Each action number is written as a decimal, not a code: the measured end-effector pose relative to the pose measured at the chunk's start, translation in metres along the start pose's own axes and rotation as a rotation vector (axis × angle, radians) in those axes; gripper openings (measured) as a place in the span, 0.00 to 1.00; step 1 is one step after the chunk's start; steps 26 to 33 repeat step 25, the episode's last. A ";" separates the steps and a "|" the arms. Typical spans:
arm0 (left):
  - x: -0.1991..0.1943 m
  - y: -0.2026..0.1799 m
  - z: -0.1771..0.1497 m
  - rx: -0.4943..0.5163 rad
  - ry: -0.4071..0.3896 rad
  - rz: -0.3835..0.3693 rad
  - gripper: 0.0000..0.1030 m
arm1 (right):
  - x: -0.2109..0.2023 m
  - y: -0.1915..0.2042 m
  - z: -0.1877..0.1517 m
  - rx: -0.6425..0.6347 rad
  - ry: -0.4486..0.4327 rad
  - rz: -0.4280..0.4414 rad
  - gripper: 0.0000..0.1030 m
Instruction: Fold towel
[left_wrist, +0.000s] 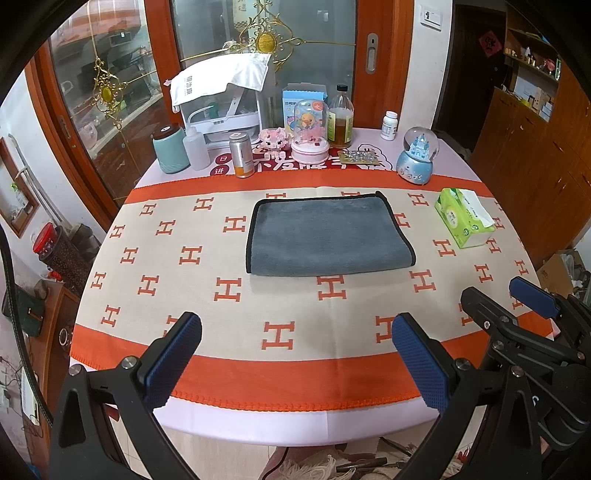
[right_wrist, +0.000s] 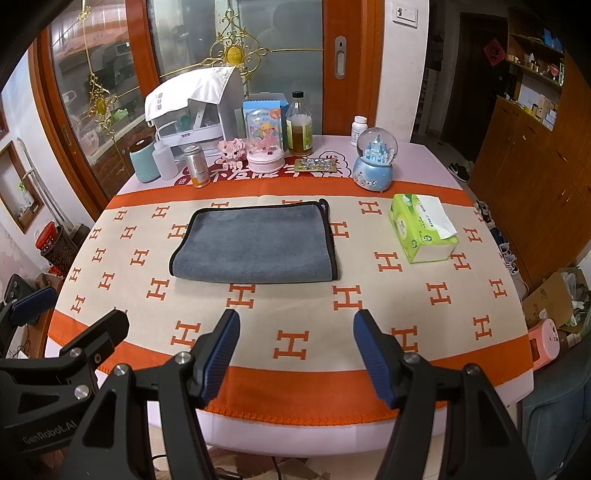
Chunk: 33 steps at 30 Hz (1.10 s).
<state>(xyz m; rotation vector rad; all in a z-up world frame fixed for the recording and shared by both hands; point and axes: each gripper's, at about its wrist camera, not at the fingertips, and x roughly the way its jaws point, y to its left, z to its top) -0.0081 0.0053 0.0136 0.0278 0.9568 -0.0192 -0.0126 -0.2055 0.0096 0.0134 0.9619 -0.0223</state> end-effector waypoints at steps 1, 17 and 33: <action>0.000 0.001 0.000 0.000 -0.001 0.000 0.99 | 0.000 0.000 0.000 0.000 0.000 -0.001 0.62; 0.000 0.006 0.001 -0.001 0.001 0.000 0.99 | 0.001 0.000 0.000 0.000 0.000 0.000 0.62; 0.000 0.006 0.001 0.000 0.000 0.001 0.99 | 0.001 0.001 0.000 0.000 0.000 -0.001 0.62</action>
